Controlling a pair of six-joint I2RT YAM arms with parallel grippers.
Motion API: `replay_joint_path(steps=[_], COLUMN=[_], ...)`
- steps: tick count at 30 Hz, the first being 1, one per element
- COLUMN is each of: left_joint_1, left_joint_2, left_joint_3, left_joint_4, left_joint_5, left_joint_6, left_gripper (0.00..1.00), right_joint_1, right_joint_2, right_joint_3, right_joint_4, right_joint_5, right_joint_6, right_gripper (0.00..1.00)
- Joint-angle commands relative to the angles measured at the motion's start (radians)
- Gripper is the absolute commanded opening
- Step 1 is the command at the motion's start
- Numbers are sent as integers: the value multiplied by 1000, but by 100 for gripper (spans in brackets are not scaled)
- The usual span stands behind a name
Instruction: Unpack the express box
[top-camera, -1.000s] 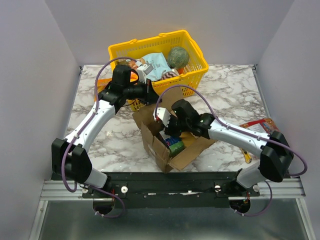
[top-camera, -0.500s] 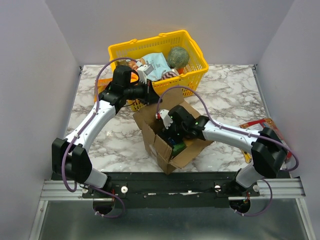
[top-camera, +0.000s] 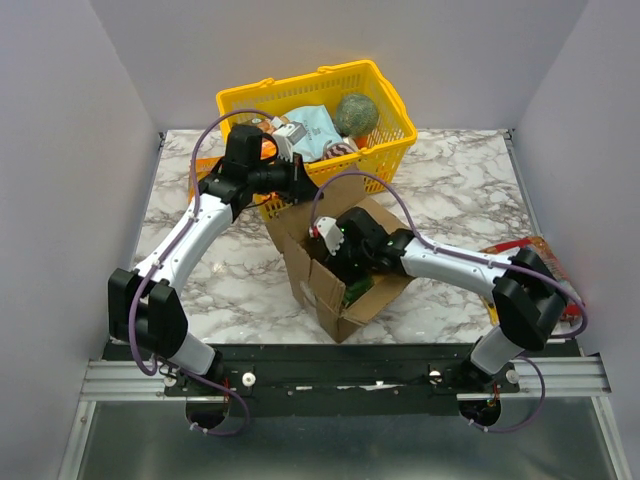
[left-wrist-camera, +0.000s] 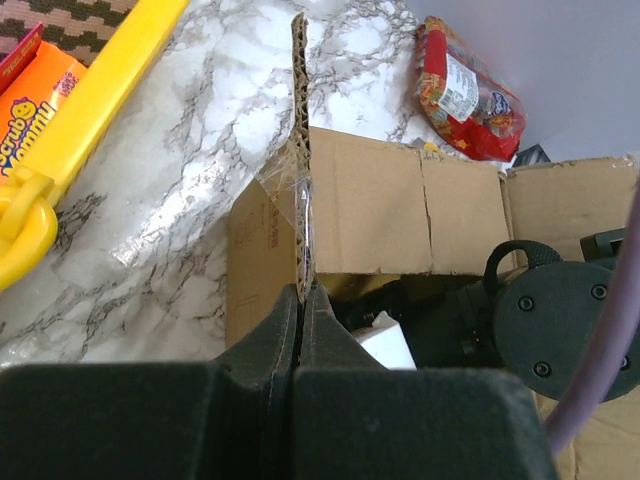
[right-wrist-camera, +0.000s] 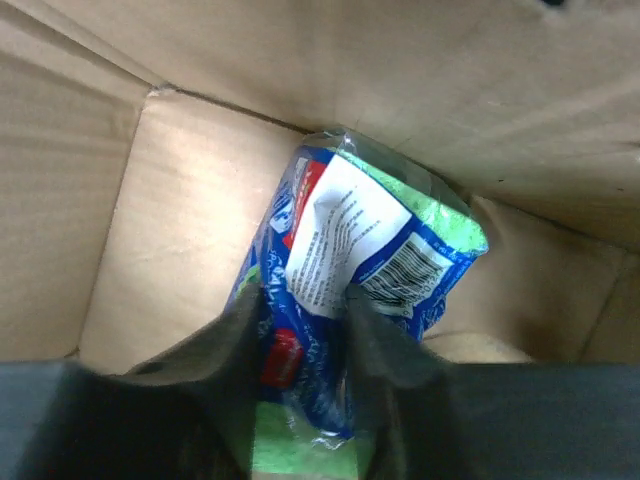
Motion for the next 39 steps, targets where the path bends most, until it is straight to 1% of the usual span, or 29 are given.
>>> replay_joint_path(steps=[1,2,4,8,9,12,13,14,16,17,19,20,22,23,25,26,27,28,30,32,34,35,36,37,38,39], left_joint_1=[-17,-15,-14,-14,-14,-14,-14,-14,-15,-15,-20,-21,-26,-29,-32,-35,-37,-38,-46,-53,-67,-70,-75,-78,-80,-81], left_joint_2=[30,30,29,37,35,35,32,33,38,38,35,30,21,15,3,-3,-14,-19,-40,-54,-69,-72,-78,-79,-80,-83], left_joint_3=[34,35,30,33,36,54,57,64,71,74,76,77,77,76,74,70,67,67,67,73,82,94,99,105,117,122], left_joint_4=[-65,-67,-70,-94,-97,-114,-128,-137,-165,-174,-194,-200,-211,-215,-220,-219,-216,-211,-200,-197,-206,-208,-209,-215,-219,-220], left_joint_5=[36,35,30,29,32,18,13,1,-3,-10,-17,-20,-28,-31,-34,-36,-34,-33,-27,-31,-36,-42,-43,-43,-45,-46], left_joint_6=[31,42,51,102,125,148,161,171,191,198,215,234,249,263,269,272,272,274,274,274,268,264,261,261,260,260], left_gripper=[0,0,0,0,0,0,0,0,0,0,0,0,0,0,0,0,0,0,0,0,0,0,0,0,0,0], right_joint_1=[-38,-53,-76,-147,-152,-196,-216,-266,-326,-378,-415,-457,-498,-541,-584,-606,-613,-624,-672,-727,-751,-761,-765,-771,-771,-771], right_joint_2=[15,-26,-65,-197,-230,-253,-273,-287,-322,-330,-342,-352,-362,-378,-390,-396,-401,-401,-384,-356,-303,-289,-278,-278,-278,-275], right_joint_3=[2,17,86,105,108,184,204,244,293,356,417,442,490,494,478,461,441,381,309,205,133,59,21,-18,-65,-122], right_joint_4=[-154,-171,-253,-263,-255,-283,-292,-291,-283,-277,-257,-248,-205,-188,-128,-114,-103,-82,-54,-53,-57,-54,-47,-3,22,33], right_joint_5=[7,-11,-94,-281,-277,-277,-289,-341,-425,-486,-487,-487,-455,-401,-340,-212,-141,-82,37,93,125,130,160,168,165,142], right_joint_6=[-168,-170,-193,-165,-167,-183,-185,-185,-155,-132,-49,-24,35,51,63,48,27,-27,-81,-134,-180,-197,-205,-204,-208,-220], right_gripper=[8,4,1,1,0,0,0,0,1,0,0,0,0,0,0,0,0,1,0,0,0,0,1,0,2,14])
